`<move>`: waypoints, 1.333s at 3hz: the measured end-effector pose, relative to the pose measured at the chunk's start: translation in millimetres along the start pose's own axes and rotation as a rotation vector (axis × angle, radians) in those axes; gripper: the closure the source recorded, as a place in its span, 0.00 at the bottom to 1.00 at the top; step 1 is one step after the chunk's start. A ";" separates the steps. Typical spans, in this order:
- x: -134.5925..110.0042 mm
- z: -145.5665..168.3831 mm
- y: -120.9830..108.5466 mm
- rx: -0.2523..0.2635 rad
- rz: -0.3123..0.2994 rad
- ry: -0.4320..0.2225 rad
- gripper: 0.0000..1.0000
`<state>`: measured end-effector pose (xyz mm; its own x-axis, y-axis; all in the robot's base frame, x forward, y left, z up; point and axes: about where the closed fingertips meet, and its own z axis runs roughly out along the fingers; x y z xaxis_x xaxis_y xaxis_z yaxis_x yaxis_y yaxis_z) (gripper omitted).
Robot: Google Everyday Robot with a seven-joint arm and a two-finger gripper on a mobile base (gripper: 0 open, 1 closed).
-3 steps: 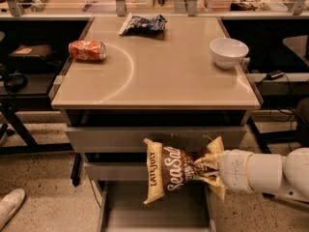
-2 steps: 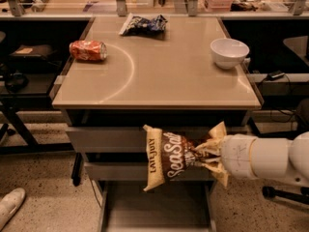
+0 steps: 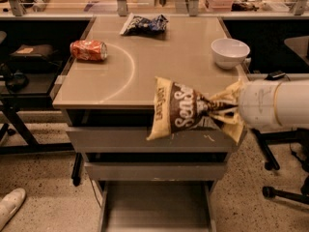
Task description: Pick brown chip bag from bottom drawer and place on counter
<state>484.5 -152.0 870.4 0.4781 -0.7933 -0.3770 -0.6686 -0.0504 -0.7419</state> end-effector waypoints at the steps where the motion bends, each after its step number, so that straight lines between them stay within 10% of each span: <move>1: -5.2 -15.4 -45.1 0.054 -0.023 -0.007 1.00; 3: 2.3 -3.2 -58.5 0.064 -0.019 -0.010 1.00; 4: 27.1 30.8 -101.3 0.087 0.012 -0.026 1.00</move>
Offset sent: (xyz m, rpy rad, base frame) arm 0.0133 -0.0018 0.0302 0.0120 -0.0368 -0.0005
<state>582.8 -149.7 918.3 0.4855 -0.7775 -0.3996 -0.6233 0.0126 -0.7819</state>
